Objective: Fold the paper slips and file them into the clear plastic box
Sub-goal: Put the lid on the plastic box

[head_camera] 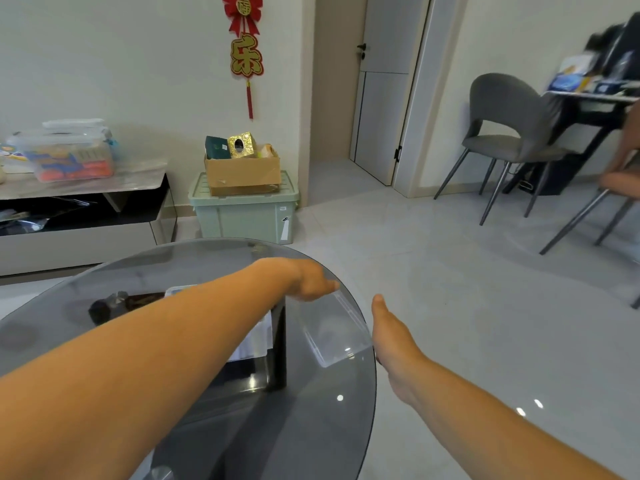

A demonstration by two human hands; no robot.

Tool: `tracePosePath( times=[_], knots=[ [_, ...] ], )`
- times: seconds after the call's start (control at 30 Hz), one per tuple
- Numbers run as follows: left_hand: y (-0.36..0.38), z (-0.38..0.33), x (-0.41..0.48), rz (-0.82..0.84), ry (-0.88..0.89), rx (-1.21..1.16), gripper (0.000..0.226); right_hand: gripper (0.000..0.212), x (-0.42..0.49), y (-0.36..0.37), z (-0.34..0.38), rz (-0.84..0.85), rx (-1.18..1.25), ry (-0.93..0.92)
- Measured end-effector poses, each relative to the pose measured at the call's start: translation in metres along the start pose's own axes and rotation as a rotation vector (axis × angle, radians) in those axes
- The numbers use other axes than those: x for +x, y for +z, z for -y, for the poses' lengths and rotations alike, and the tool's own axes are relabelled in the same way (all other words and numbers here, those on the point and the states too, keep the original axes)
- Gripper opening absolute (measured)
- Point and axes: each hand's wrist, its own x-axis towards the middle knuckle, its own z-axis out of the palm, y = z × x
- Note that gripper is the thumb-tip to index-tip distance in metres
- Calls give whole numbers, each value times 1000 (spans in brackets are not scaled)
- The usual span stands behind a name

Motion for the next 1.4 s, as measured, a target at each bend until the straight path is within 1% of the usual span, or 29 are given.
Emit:
tracePosePath(
  times=[0.03,0.07,0.1,0.13,0.17,0.27,0.33,0.4,0.47,0.53,0.6,0.63,0.73,0.83,0.9,1.0,1.07,1.1,1.17,1.3,1.4],
  knots=[
    [3,-4,2,28,0,-34,69,80,5,0,-4,5,48,24],
    [6,-8,3,54,3,-62,68,80,7,-1,-6,15,102,42],
    [8,-11,4,75,10,-82,68,71,8,-2,-7,30,156,56],
    [11,-14,3,88,18,-96,66,58,7,-3,-8,48,183,59],
    [12,-16,1,97,26,-105,65,49,10,-5,-10,66,185,69],
    [17,-21,-5,118,30,-127,64,41,10,-7,-10,95,216,44],
    [23,-24,-8,114,21,-184,66,37,8,-7,-7,73,251,14],
    [29,-26,-10,59,12,-331,72,37,7,-11,-5,36,227,-49],
    [31,-27,-14,-28,-14,-535,81,36,5,-17,0,-8,163,-106],
    [27,-27,-19,-126,-25,-712,85,47,2,-21,11,-58,116,-174],
    [18,-23,-29,-268,-6,-783,83,58,-1,-21,27,-91,74,-263],
    [12,-20,-37,-349,11,-780,81,56,-3,-18,37,-98,59,-319],
    [-1,2,-69,-558,78,-756,77,37,-16,-1,68,-88,-13,-510],
    [6,46,-102,-646,128,-821,79,40,-37,31,90,-28,-131,-723],
    [16,75,-120,-688,149,-926,77,41,-51,56,93,31,-204,-878],
    [32,105,-138,-778,194,-1063,61,48,-57,86,87,100,-418,-1163],
    [44,123,-142,-835,212,-1106,47,51,-56,100,85,108,-507,-1263],
    [50,128,-140,-842,225,-1113,43,48,-54,103,84,102,-514,-1274],
    [62,140,-140,-843,253,-1103,42,42,-51,111,81,117,-503,-1277],
    [94,161,-138,-809,257,-1092,55,28,-45,116,61,232,-527,-1231],
    [115,167,-137,-759,211,-1019,61,23,-43,110,43,287,-564,-1208]
  ],
)
